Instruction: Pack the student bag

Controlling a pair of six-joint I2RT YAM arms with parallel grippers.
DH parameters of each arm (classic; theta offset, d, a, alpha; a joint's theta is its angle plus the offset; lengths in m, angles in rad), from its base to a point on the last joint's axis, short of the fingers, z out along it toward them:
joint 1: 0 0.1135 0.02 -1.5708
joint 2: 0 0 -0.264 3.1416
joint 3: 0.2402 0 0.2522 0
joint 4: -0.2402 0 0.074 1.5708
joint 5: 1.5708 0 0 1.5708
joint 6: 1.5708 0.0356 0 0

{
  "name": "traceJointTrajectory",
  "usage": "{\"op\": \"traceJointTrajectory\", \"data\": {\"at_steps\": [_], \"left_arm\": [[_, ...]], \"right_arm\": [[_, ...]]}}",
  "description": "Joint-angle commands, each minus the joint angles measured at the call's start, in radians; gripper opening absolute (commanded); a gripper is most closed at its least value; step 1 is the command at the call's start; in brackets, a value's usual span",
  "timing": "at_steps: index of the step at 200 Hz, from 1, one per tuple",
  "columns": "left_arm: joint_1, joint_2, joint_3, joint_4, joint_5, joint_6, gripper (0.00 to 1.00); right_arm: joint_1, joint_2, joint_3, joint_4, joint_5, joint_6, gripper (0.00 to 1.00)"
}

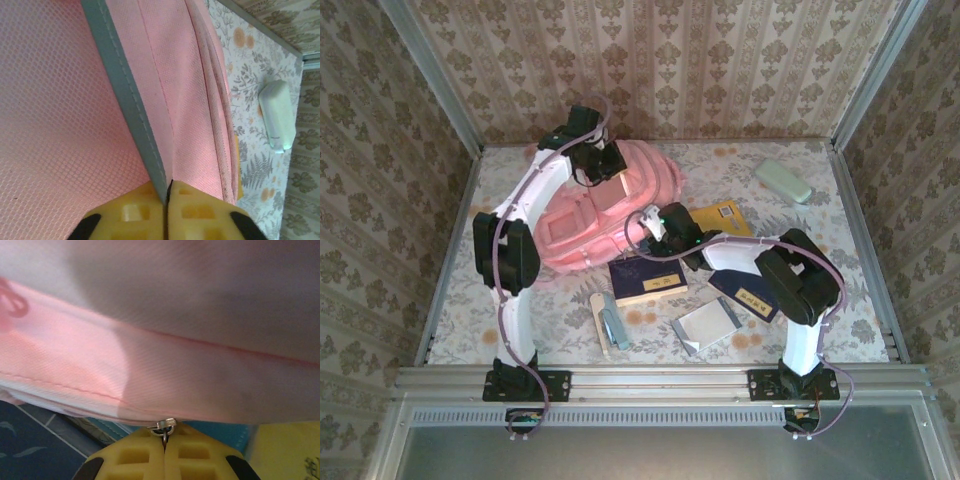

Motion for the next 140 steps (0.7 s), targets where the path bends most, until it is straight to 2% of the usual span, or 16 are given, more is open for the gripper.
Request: {"op": "traceJointTrajectory", "data": {"at_steps": [1, 11, 28, 54, 82, 96, 113, 129, 140], "left_arm": [[0.004, -0.063, 0.033, -0.079, -0.064, 0.048, 0.42], [0.014, -0.097, -0.002, -0.087, -0.092, 0.022, 0.56], [0.052, -0.210, -0.157, -0.030, -0.109, -0.064, 0.68], [0.133, -0.424, -0.469, 0.081, -0.082, -0.205, 0.70], [0.183, -0.619, -0.726, 0.055, -0.117, -0.340, 0.71], [0.187, -0.704, -0.829, 0.006, -0.141, -0.412, 0.73], [0.189, -0.802, -0.979, 0.041, -0.120, -0.530, 0.75], [0.175, -0.880, -1.099, 0.120, -0.107, -0.640, 0.84], [0.161, -0.910, -1.130, 0.119, -0.142, -0.666, 0.87]], "right_arm": [[-0.022, -0.043, 0.039, -0.092, -0.025, 0.027, 0.00], [-0.022, -0.046, 0.049, -0.105, -0.054, 0.068, 0.00], [-0.022, -0.042, 0.059, -0.108, -0.086, 0.154, 0.00], [-0.018, -0.023, 0.072, -0.091, -0.136, 0.277, 0.00], [0.020, 0.000, 0.098, -0.075, -0.171, 0.366, 0.00], [0.045, 0.016, 0.115, -0.063, -0.181, 0.406, 0.00], [0.073, 0.036, 0.140, -0.049, -0.194, 0.451, 0.00], [0.098, 0.053, 0.161, -0.029, -0.211, 0.487, 0.00], [0.119, 0.066, 0.181, -0.025, -0.217, 0.497, 0.00]]}}
